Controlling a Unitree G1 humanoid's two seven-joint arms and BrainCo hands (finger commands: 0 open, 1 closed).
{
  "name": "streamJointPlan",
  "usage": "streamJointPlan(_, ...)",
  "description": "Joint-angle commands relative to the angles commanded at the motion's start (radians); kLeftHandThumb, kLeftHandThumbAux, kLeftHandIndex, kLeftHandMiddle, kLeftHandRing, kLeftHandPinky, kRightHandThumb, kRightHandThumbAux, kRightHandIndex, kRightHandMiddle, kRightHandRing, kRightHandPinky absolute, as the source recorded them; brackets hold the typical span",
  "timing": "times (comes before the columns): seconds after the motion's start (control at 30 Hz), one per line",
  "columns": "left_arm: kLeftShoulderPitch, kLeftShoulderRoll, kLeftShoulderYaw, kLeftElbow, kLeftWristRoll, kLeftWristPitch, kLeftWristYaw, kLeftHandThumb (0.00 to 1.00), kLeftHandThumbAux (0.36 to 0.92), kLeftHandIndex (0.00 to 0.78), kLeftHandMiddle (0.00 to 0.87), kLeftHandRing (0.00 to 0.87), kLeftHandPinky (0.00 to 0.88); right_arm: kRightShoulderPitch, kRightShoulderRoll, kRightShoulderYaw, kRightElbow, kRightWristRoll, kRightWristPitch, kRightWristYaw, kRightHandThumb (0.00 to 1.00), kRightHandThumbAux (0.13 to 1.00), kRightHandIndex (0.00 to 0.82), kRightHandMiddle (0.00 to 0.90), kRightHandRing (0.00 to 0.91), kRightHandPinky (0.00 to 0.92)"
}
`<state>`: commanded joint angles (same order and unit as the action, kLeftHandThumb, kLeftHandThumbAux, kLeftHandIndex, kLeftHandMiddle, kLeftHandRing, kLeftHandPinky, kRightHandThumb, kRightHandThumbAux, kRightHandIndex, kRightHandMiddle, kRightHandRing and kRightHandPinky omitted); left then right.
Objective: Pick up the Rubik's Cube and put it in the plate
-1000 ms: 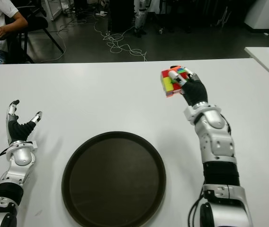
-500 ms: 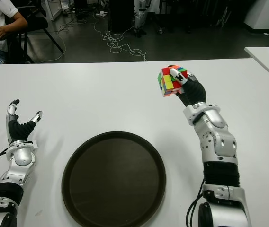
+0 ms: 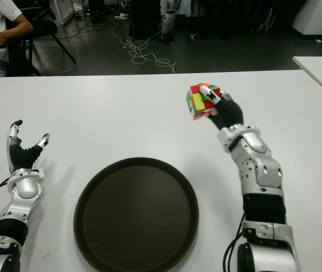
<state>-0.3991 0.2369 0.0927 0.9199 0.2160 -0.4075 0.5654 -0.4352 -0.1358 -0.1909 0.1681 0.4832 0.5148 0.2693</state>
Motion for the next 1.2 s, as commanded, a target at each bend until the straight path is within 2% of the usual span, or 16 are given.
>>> streamJointPlan(0.23, 0.000, -0.004, 0.004, -0.002, -0.008, 0.001, -0.003, 0.000, 0.700, 0.046, 0.064, 0.055, 0.059, 0.012, 0.001, 0.016, -0.032, 0.007, 0.060, 0.014, 0.709, 0.717, 0.441, 0.814, 0.816, 0.818)
streamJointPlan(0.37, -0.001, -0.003, 0.001, -0.006, -0.004, 0.012, 0.000, 0.000, 0.706, 0.042, 0.052, 0.045, 0.052, 0.032, -0.016, 0.066, -0.086, 0.003, 0.114, 0.056, 0.710, 0.717, 0.441, 0.825, 0.826, 0.828)
streamJointPlan(0.5, 0.000, -0.001, -0.002, -0.007, 0.003, 0.012, 0.004, 0.000, 0.709, 0.046, 0.062, 0.052, 0.050, 0.047, -0.033, 0.112, -0.119, -0.012, 0.123, 0.102, 0.710, 0.717, 0.440, 0.823, 0.824, 0.826)
streamJointPlan(0.73, -0.003, -0.004, 0.000, -0.002, -0.001, 0.005, 0.005, 0.000, 0.702, 0.049, 0.066, 0.055, 0.052, 0.083, -0.075, 0.228, -0.190, -0.068, 0.108, 0.179, 0.713, 0.717, 0.440, 0.809, 0.815, 0.816)
streamJointPlan(0.83, -0.003, -0.004, 0.001, -0.003, -0.002, 0.006, 0.005, 0.000, 0.702, 0.051, 0.068, 0.056, 0.051, 0.103, -0.078, 0.260, -0.227, -0.076, 0.106, 0.200, 0.713, 0.716, 0.440, 0.806, 0.811, 0.811)
streamJointPlan(1.2, -0.004, -0.005, -0.003, 0.002, 0.003, -0.005, 0.009, 0.000, 0.685, 0.058, 0.066, 0.052, 0.052, 0.121, -0.085, 0.285, -0.286, -0.068, 0.164, 0.216, 0.716, 0.715, 0.441, 0.809, 0.808, 0.806)
